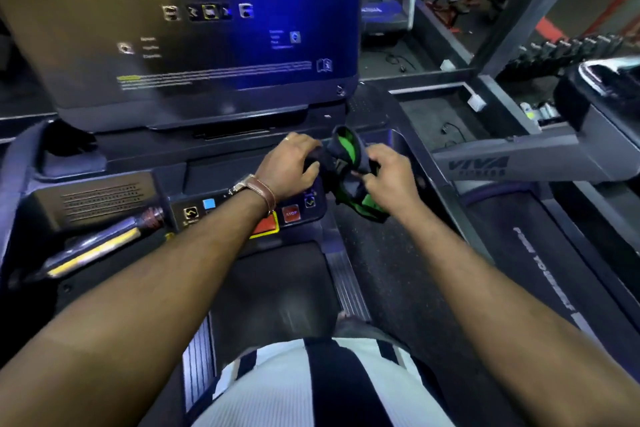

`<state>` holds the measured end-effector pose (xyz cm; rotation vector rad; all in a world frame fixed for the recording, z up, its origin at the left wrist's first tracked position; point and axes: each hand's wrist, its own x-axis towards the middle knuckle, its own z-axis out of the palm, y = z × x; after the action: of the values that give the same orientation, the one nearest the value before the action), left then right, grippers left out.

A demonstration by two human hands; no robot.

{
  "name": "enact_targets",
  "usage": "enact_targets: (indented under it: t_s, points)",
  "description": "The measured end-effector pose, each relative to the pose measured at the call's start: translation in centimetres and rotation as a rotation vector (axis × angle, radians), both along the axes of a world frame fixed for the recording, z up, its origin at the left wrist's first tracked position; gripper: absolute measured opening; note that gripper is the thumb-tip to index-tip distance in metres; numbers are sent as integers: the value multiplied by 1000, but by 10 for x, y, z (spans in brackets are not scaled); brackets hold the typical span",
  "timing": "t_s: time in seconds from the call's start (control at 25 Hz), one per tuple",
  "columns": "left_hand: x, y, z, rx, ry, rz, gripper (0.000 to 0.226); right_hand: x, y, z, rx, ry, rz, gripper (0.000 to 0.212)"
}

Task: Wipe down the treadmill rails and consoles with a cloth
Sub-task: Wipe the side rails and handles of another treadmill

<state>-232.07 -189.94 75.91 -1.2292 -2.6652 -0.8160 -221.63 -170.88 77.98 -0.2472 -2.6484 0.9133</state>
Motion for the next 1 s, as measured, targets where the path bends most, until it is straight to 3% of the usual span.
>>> enact_targets:
  t_s: [0.12, 0.24, 0.4, 0.56, 0.72, 0.92, 1.0]
  points:
    - [2, -49, 12, 21, 40, 140, 36, -28, -44, 16, 160, -15, 316, 43]
    - [17, -131, 16, 25, 74, 412, 32, -56, -91, 46, 211, -172, 645, 31]
    - [65, -225, 13, -39, 20, 791, 34, -72, -159, 64, 219, -90, 966, 41]
    - [115, -254, 7, -132, 3, 986, 33, -81, -225, 48, 264, -155, 1043, 31]
    - [138, -272, -11, -122, -67, 1052, 35, -77, -281, 35, 337, -164, 1012, 27]
    - [123, -302, -36, -157, -189, 1033, 49, -62, -322, -32, 889, -175, 831, 63]
    - [114, -320, -45, -192, -256, 1025, 52, -63, -330, -57, 973, -135, 796, 67]
